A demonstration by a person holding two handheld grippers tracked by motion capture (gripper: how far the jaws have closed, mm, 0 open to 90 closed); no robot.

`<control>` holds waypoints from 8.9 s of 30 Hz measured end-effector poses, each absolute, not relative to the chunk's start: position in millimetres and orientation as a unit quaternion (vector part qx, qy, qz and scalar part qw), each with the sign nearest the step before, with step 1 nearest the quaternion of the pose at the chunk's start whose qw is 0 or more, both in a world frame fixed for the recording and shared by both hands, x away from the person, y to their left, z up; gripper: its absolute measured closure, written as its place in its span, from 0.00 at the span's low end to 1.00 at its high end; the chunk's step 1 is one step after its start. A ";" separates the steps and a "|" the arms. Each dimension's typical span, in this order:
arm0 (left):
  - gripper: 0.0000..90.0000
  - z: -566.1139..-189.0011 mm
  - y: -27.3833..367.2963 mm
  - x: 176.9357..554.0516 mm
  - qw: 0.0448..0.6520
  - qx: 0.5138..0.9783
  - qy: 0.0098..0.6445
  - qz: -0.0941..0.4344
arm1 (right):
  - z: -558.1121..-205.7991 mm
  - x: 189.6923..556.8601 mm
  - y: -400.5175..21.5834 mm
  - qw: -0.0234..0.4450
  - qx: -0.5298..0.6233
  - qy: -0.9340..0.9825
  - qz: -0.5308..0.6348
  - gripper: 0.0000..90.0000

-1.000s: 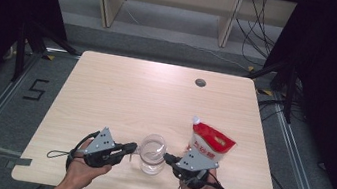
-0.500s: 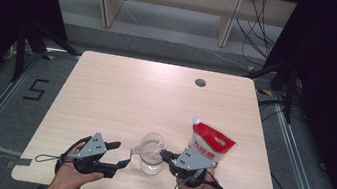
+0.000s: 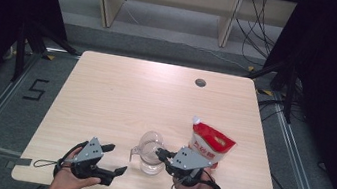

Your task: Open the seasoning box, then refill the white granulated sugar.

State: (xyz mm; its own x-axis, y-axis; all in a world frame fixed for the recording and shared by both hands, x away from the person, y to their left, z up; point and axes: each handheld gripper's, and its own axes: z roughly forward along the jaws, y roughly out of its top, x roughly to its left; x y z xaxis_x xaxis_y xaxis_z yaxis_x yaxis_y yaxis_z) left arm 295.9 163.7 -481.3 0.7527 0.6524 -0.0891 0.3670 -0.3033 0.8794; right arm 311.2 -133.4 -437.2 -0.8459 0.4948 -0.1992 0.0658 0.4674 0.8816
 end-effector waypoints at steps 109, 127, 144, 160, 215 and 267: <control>0.18 -493.5 172.2 293.8 0.487 0.791 0.340 0.146 | -470.7 273.2 -282.2 0.240 0.369 0.759 0.480 0.32; 0.18 -495.3 171.5 295.7 0.489 0.794 0.331 0.149 | -476.8 304.3 -278.1 0.260 0.345 0.752 0.497 0.21; 0.18 -495.5 173.1 296.4 0.490 0.793 0.332 0.140 | -488.4 330.0 -265.9 0.252 0.327 0.751 0.515 0.22; 0.18 -497.3 170.9 295.6 0.496 0.787 0.341 0.133 | -495.1 339.3 -260.2 0.240 0.333 0.748 0.521 0.24; 0.18 -499.3 168.6 295.0 0.484 0.795 0.340 0.134 | -512.0 367.1 -253.9 0.241 0.309 0.719 0.574 0.31; 0.21 -499.1 170.8 296.2 0.478 0.806 0.321 0.137 | -495.1 342.1 -229.4 0.326 0.252 0.772 0.484 0.50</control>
State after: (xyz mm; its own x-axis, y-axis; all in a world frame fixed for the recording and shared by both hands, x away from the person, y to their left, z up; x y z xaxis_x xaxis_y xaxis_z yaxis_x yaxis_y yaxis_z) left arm 296.2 170.8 -499.1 0.7558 0.6490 -0.0863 0.3864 -0.3358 0.8590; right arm 342.1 -229.4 -495.1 -0.6600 0.7050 -0.2594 0.0729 0.4038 0.9119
